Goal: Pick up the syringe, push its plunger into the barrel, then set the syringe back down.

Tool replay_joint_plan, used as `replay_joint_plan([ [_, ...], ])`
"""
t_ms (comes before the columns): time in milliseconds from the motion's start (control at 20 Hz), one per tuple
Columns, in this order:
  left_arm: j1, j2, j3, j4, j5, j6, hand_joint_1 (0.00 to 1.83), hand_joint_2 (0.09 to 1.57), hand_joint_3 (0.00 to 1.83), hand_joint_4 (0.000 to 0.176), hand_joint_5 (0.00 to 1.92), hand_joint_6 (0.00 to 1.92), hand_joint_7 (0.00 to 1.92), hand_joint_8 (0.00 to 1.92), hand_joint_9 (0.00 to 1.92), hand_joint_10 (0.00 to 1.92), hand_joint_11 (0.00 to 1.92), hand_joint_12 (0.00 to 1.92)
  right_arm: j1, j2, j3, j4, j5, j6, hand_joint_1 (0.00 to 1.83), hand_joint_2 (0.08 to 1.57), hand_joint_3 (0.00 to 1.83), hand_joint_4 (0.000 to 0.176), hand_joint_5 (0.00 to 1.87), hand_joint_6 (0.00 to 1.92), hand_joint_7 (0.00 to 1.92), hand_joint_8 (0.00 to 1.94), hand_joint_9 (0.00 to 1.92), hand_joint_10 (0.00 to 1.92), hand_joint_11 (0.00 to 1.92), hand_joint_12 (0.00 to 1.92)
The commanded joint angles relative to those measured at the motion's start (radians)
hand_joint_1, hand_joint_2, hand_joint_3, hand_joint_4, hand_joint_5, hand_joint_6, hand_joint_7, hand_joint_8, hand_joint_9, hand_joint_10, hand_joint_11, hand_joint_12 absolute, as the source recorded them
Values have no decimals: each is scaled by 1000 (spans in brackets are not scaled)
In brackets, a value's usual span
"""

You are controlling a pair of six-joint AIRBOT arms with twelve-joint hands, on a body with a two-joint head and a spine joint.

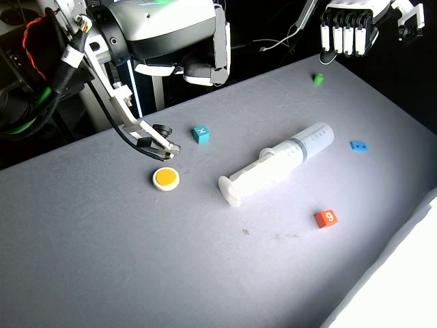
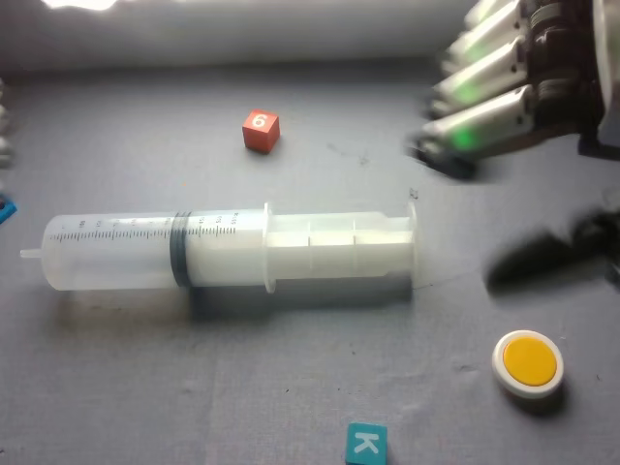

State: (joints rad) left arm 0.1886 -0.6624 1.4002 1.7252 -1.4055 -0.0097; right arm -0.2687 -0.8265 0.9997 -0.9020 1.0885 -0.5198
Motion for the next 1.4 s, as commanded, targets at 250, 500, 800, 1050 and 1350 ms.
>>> replay_joint_plan([
  [250, -4, -1, 8, -98, -25, 4, 0, 1134, 6, 0, 0, 0, 0, 0, 0, 0, 0, 0, 7, 5, -1, 81, 89, 0, 0, 1116, 17, 0, 0, 0, 0, 0, 0, 0, 0, 0],
  [500, 5, 7, 0, -109, -22, 8, 0, 1084, 0, 0, 0, 0, 0, 0, 0, 0, 0, 0, 8, 5, -1, 81, 89, 0, 0, 1099, 4, 0, 0, 0, 0, 0, 0, 0, 0, 0],
  [800, 34, 17, -7, -140, -37, 0, 901, 795, 0, 0, 0, 0, 0, 0, 0, 0, 0, 0, 10, 4, -1, 81, 89, 0, 0, 1111, 7, 0, 0, 0, 0, 0, 0, 0, 0, 0],
  [1050, 44, 14, -23, -241, 51, -7, 1110, 804, 0, 0, 0, 0, 0, 0, 0, 0, 0, 0, 6, 5, -2, 80, 89, 6, 17, 1119, 4, 0, 0, 0, 0, 0, 0, 0, 0, 0],
  [1350, 64, 29, -52, -233, 63, -18, 1119, 900, 18, 0, 0, 0, 0, 0, 0, 0, 0, 0, -14, 32, -39, 105, 67, 109, 0, 1134, 6, 0, 0, 0, 0, 0, 0, 0, 0, 0],
])
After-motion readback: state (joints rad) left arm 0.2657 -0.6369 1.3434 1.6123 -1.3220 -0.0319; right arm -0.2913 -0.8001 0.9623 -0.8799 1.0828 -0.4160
